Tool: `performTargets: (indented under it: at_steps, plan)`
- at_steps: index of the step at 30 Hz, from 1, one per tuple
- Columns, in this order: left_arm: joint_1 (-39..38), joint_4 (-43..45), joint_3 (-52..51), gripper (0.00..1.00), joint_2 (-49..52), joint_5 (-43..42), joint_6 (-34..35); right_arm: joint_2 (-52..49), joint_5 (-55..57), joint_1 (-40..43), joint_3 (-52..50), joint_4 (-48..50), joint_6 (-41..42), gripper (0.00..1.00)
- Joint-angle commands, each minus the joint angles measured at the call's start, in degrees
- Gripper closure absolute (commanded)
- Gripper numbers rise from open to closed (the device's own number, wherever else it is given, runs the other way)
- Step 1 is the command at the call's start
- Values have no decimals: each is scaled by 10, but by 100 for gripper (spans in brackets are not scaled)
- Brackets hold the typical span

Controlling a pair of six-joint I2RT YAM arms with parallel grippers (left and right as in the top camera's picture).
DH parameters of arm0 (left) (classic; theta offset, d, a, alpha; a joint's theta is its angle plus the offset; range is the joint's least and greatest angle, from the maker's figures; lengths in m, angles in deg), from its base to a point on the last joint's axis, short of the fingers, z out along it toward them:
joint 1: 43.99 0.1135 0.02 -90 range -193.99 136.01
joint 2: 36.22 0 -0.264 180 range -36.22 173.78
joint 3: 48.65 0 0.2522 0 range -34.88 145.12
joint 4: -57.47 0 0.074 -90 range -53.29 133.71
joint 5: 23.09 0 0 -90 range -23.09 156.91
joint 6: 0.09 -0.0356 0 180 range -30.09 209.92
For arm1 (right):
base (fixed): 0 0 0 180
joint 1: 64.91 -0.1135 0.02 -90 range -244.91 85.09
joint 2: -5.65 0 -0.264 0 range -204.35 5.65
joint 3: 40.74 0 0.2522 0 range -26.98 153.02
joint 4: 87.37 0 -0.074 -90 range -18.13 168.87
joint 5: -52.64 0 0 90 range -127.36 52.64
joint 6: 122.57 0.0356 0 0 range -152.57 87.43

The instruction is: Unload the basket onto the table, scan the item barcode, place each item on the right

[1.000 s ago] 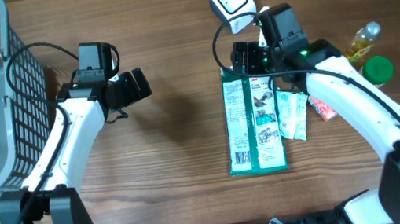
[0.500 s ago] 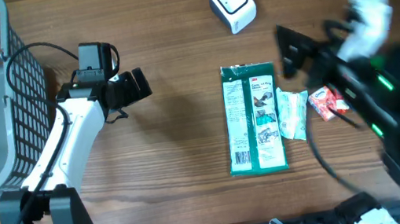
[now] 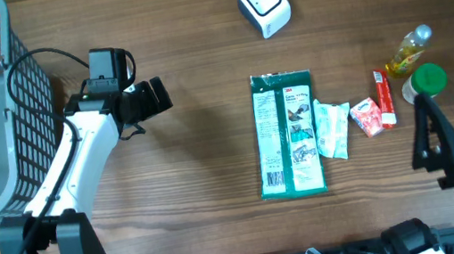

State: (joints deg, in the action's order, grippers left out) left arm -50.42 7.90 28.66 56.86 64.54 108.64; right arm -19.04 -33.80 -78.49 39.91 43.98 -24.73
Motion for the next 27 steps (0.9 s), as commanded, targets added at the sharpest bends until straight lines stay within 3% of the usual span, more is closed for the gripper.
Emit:
performTargets:
  at_steps: [1, 14, 21, 27]
  plan:
    - [2, 2, 4, 0, -1, 7, -3, 24, -41, 34, 1, 8, -68, 0]
    - [2, 2, 4, 0, -1, 7, -3, 40, -52, 46, -14, 29, -70, 0]
    - [2, 2, 4, 0, -1, 7, -3, 90, -88, 47, -148, 202, -61, 0]
    - [2, 2, 4, 0, -1, 7, -3, 148, -97, 47, -303, 440, -31, 0]
